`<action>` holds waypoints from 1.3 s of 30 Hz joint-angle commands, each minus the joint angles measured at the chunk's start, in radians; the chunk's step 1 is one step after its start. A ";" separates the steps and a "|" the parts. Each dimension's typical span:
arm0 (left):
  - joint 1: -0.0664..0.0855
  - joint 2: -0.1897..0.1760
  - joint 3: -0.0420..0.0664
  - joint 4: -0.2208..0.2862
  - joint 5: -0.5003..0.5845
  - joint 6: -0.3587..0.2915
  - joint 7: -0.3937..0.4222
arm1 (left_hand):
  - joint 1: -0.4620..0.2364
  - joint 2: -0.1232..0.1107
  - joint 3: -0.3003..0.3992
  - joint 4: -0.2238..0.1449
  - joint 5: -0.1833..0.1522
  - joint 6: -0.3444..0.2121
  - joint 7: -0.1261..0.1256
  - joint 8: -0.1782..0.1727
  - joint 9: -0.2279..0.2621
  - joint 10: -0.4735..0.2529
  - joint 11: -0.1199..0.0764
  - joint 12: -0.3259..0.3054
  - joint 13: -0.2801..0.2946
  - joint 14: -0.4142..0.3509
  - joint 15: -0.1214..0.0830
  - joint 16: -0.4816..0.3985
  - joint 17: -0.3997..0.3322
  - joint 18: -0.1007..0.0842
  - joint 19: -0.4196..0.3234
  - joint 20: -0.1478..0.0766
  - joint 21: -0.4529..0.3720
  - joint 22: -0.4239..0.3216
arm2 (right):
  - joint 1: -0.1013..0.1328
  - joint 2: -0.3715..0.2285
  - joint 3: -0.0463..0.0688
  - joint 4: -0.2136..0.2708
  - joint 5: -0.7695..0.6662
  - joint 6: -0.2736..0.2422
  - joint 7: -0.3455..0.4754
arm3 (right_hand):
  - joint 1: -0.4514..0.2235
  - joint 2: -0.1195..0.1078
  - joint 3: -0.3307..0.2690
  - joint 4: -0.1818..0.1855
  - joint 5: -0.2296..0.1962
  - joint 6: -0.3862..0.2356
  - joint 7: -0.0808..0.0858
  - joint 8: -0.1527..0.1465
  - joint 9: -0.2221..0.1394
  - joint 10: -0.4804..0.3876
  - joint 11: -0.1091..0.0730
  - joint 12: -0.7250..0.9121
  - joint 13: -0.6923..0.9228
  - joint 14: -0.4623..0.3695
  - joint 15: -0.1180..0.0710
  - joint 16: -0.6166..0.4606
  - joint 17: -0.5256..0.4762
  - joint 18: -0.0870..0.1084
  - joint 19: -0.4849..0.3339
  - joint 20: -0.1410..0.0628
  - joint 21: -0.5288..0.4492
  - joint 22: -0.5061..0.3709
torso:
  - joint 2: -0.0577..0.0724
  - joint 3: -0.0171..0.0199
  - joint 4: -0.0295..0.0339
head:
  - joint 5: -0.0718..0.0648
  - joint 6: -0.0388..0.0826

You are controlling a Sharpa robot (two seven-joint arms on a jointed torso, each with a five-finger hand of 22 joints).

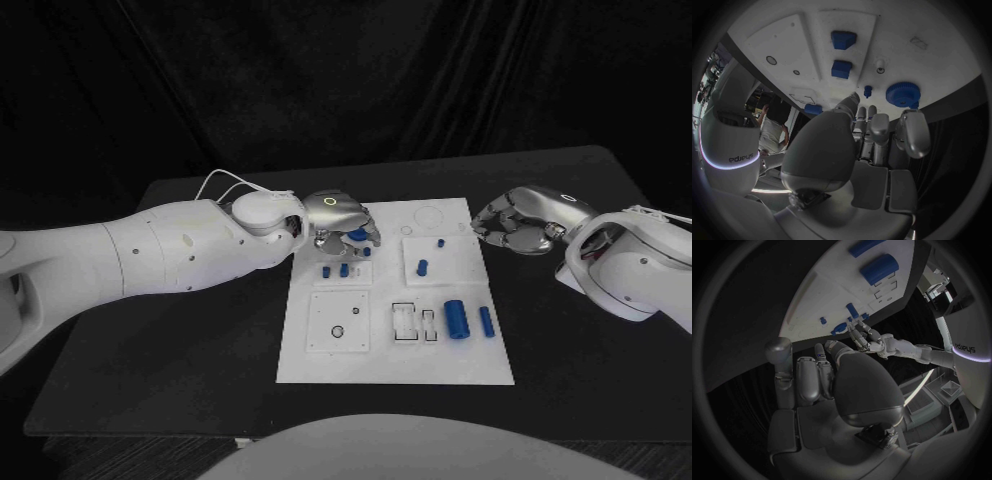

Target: Assemble the parts on the task board

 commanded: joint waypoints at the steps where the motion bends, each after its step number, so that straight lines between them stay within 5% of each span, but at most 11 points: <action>1: -0.003 0.008 0.001 -0.007 -0.009 0.014 -0.009 | 0.004 -0.002 0.006 0.000 0.005 0.000 -0.007 -0.003 -0.002 0.001 0.005 -0.004 -0.002 -0.002 0.007 0.003 -0.002 -0.018 0.007 0.000 0.002 0.166 | -0.003 0.001 0.001 -0.002 0.002 0.010 -0.007 | -0.006 -0.006 0.006 0.000 0.004 0.004 0.002 0.001 -0.001 -0.005 -0.001 -0.004 0.013 0.022 0.007 -0.006 -0.001 0.020 -0.007 0.003 -0.003 0.080 | 0.000 -0.0006 -0.0023 | 0.004 0.000; 10: -0.011 0.032 0.001 -0.034 -0.009 0.026 -0.012 | 0.009 -0.001 0.034 -0.003 0.021 0.029 -0.004 0.004 -0.007 0.035 0.003 -0.005 -0.005 -0.001 0.008 0.008 -0.005 -0.019 0.009 -0.001 0.007 0.167 | -0.005 0.005 0.001 -0.006 0.014 0.015 -0.006 | -0.006 -0.006 0.008 -0.001 0.004 0.003 0.002 0.000 -0.002 -0.009 -0.002 -0.009 0.007 0.020 0.007 -0.011 -0.006 0.022 -0.010 0.003 -0.014 0.078 | 0.000 -0.0010 -0.0008 | 0.003 0.000; 17: -0.018 0.051 0.001 -0.060 -0.009 0.049 -0.020 | 0.007 -0.005 0.065 -0.004 0.023 0.077 0.034 0.018 -0.009 0.085 -0.012 -0.011 -0.013 -0.004 -0.003 0.009 -0.019 -0.019 0.009 -0.002 0.008 0.167 | -0.006 0.004 0.001 -0.006 0.018 0.017 -0.006 | -0.004 -0.005 0.012 -0.002 0.005 0.003 0.002 0.000 -0.002 -0.015 -0.001 -0.016 -0.001 0.017 0.007 -0.019 -0.014 0.023 -0.014 0.003 -0.025 0.075 | 0.000 -0.0009 0.0006 | 0.002 0.000; 33: -0.035 0.064 0.001 -0.096 -0.009 0.038 -0.017 | 0.010 -0.008 0.087 -0.009 0.023 0.085 0.041 0.013 -0.015 0.107 -0.010 -0.019 -0.019 -0.003 -0.004 0.010 -0.024 -0.020 0.010 -0.003 0.012 0.168 | -0.009 0.005 0.001 -0.008 0.022 0.021 -0.006 | -0.002 -0.004 0.015 -0.004 0.005 0.003 0.003 0.000 -0.003 -0.023 -0.001 -0.026 -0.011 0.013 0.008 -0.028 -0.023 0.025 -0.018 0.003 -0.041 0.071 | 0.000 -0.0008 0.0002 | -0.002 0.000; 39: -0.038 0.062 0.001 -0.096 -0.009 -0.022 0.017 | 0.024 0.011 0.115 -0.030 0.050 0.173 0.059 0.047 -0.004 0.207 -0.005 0.008 -0.007 0.027 0.001 0.027 -0.008 -0.026 0.033 -0.006 0.045 0.177 | -0.009 0.006 0.001 -0.005 0.023 0.013 0.004 | 0.002 -0.002 0.020 -0.009 0.006 0.005 0.002 0.001 -0.003 -0.023 -0.001 -0.028 -0.012 0.012 0.008 -0.030 -0.024 0.025 -0.019 0.003 -0.044 0.071 | 0.000 -0.0007 0.0000 | -0.001 0.000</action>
